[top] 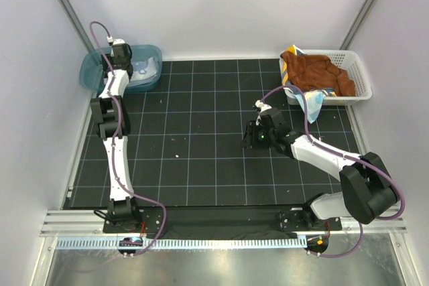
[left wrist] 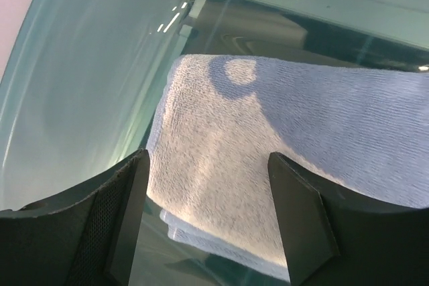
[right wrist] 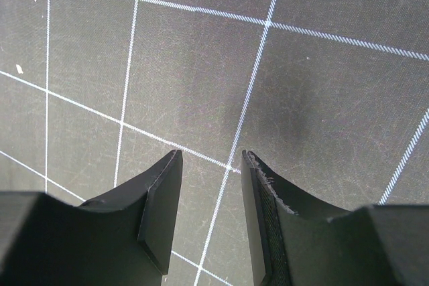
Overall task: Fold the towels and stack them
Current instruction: Neatly place the folded towel into the bin, then grab crumpled towel
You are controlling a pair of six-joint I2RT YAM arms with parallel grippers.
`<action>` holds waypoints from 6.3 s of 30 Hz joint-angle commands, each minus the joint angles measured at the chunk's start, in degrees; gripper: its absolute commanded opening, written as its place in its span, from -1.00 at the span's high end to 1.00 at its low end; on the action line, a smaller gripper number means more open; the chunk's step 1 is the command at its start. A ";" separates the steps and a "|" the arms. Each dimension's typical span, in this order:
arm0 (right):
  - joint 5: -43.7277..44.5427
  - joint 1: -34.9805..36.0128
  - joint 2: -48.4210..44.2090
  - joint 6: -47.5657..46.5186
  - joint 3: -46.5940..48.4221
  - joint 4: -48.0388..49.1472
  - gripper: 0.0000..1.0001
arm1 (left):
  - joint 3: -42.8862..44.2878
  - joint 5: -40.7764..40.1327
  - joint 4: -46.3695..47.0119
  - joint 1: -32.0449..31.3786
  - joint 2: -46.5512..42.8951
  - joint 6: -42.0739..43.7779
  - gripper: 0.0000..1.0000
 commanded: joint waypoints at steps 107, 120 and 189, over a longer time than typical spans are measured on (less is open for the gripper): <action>15.94 -31.65 32.66 1.88 54.83 2.88 -0.61 | -73.67 21.26 -17.14 -55.52 -87.58 -35.90 -0.47; 12.67 -31.56 50.01 6.19 70.67 7.89 -0.56 | -68.22 19.86 -19.61 -55.52 -82.73 -32.47 -0.45; 2.04 -35.16 32.53 6.72 81.47 -7.39 0.98 | -66.28 18.45 -20.84 -53.94 -81.68 -32.82 -0.38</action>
